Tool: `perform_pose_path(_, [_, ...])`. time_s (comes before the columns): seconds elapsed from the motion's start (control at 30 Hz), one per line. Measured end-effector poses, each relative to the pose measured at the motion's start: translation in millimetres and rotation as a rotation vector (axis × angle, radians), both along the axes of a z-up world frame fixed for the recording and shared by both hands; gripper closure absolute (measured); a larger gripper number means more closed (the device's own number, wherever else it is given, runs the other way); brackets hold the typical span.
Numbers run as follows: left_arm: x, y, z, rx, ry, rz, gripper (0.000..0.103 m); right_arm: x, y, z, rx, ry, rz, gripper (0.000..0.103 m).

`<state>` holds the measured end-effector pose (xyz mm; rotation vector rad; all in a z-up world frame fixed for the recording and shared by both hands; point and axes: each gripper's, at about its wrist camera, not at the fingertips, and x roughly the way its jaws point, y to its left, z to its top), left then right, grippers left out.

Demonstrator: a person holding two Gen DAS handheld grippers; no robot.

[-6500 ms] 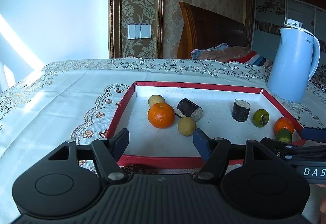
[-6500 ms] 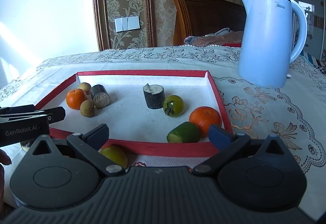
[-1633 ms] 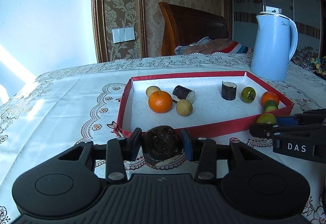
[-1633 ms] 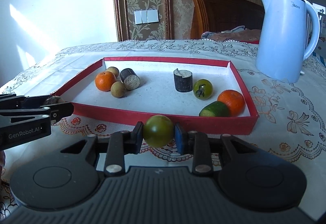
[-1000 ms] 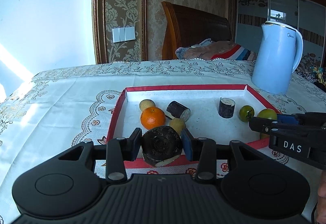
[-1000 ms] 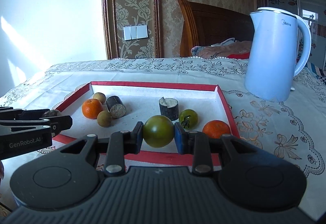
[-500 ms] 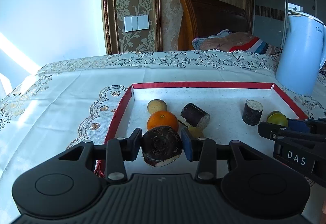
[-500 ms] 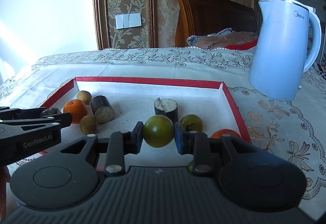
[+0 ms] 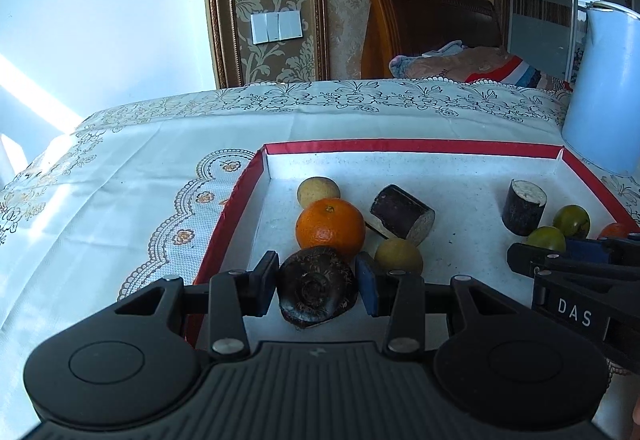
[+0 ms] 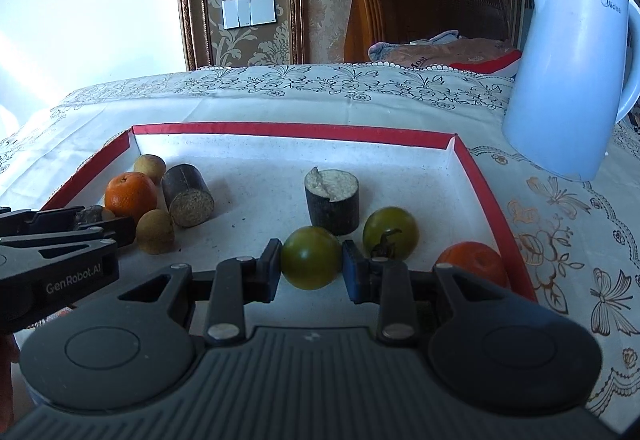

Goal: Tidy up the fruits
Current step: 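Carry the dark chunk and green tomato over the tray and lower them, then open both grippers to release the dark chunk and green tomato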

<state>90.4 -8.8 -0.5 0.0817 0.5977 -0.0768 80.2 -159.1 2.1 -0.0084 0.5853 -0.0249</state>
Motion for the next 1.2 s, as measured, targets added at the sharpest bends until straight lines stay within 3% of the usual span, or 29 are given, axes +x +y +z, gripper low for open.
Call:
perform_pose_path(0.27, [6.7, -2.9, -6.7, 0.024, 0.002, 0.011, 0.061, -0.6, 2.9, -1.3, -0.025, -0.011, -0.004, 0.073])
perform_pose_path(0.6, [7.7, 2.1, -6.3, -0.004, 0.012, 0.011, 0.06, -1.7, 1.3, -1.2, -0.018, -0.015, -0.01, 0.073])
perform_pose_path(0.73, [7.6, 3.2, -6.6, -0.005, 0.018, 0.016, 0.04, -3.0, 0.2, -1.1, -0.012, -0.016, -0.013, 0.073])
perform_pose_path(0.83, [6.7, 1.5, -7.1, 0.001, 0.017, 0.005, 0.037, -3.0, -0.7, -0.7, -0.007, -0.013, -0.013, 0.072])
perform_pose_path(1.2, [6.3, 4.2, -7.0, -0.012, 0.023, 0.002, 0.035, -6.0, -1.7, 0.3, -0.001, -0.022, -0.017, 0.054])
